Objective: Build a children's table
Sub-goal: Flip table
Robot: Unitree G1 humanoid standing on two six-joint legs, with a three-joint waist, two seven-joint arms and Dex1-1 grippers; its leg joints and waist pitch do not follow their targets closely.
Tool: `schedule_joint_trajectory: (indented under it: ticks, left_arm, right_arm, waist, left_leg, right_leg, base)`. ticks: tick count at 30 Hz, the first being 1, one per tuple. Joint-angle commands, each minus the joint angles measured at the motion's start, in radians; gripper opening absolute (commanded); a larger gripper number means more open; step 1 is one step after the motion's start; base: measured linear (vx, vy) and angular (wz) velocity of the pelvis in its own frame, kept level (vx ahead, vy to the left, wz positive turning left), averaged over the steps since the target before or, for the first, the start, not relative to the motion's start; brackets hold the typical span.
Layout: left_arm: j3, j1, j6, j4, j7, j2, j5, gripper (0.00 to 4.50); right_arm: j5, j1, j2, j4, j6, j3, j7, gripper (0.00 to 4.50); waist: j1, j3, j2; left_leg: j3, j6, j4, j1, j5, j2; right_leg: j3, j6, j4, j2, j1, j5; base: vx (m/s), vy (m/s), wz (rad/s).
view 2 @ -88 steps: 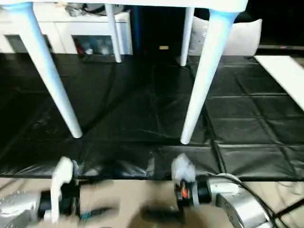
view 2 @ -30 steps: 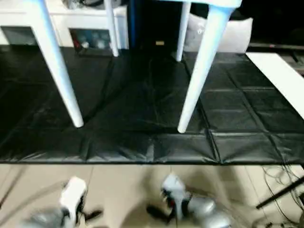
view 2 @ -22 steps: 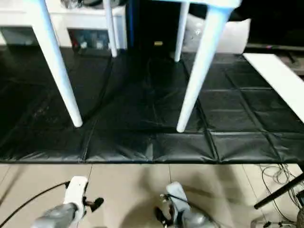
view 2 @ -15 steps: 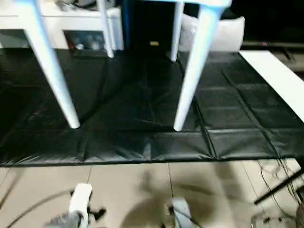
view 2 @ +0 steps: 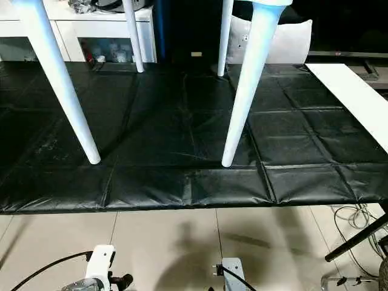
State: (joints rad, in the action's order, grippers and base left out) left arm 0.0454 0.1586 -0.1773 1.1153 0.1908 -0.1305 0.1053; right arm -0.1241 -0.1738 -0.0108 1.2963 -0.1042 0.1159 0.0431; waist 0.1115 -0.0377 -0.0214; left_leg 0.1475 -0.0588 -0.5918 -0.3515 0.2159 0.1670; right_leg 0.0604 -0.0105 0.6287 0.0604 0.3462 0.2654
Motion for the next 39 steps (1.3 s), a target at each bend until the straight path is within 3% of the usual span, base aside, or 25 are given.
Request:
schedule_joint_trajectory:
  ticks: [1, 10, 21, 28, 39]
  left_arm:
    - [-0.003, 0.004, 0.004, 0.005, -0.008, 0.001, -0.002, 4.44]
    - [-0.003, 0.004, 0.004, 0.005, -0.008, 0.001, -0.002, 4.44]
    - [-0.003, 0.004, 0.004, 0.005, -0.008, 0.001, -0.002, 4.44]
    - [-0.003, 0.004, 0.004, 0.005, -0.008, 0.001, -0.002, 4.44]
    - [-0.003, 0.004, 0.004, 0.005, -0.008, 0.001, -0.002, 4.44]
  right_arm:
    - [0.000, 0.011, 0.003, 0.016, -0.010, 0.000, -0.003, 4.50]
    - [0.000, 0.011, 0.003, 0.016, -0.010, 0.000, -0.003, 4.50]
    - [0.000, 0.011, 0.003, 0.016, -0.010, 0.000, -0.003, 4.50]
    - [0.000, 0.011, 0.003, 0.016, -0.010, 0.000, -0.003, 4.50]
    - [0.000, 0.011, 0.003, 0.016, -0.010, 0.000, -0.003, 4.50]
  waist:
    - [-0.003, 0.024, -0.009]
    - [-0.003, 0.027, -0.007]
    - [-0.003, 0.025, -0.008]
    - [-0.003, 0.030, -0.007]
    - [-0.003, 0.027, -0.007]
  left_leg:
    - [-0.027, 0.010, 0.099, -0.002, 0.267, 0.085]
    - [-0.024, 0.027, 0.097, -0.004, 0.217, 0.084]
    - [-0.023, 0.027, 0.100, -0.002, 0.222, 0.087]
    - [-0.020, 0.052, 0.095, -0.003, 0.157, 0.086]
    - [-0.019, 0.038, 0.100, -0.001, 0.190, 0.088]
  right_leg:
    - [-0.068, -0.224, -0.095, 0.118, -0.016, 0.099]
    - [-0.066, -0.230, -0.091, 0.118, -0.019, 0.020]
    - [-0.066, -0.230, -0.094, 0.119, -0.019, 0.024]
    - [-0.062, -0.236, -0.086, 0.118, -0.023, -0.073]
    - [-0.065, -0.235, -0.092, 0.119, -0.021, -0.020]
  base:
    - [0.000, 0.000, 0.00]
    - [0.000, 0.000, 0.00]
    - [0.000, 0.000, 0.00]
    - [0.000, 0.000, 0.00]
    - [0.000, 0.000, 0.00]
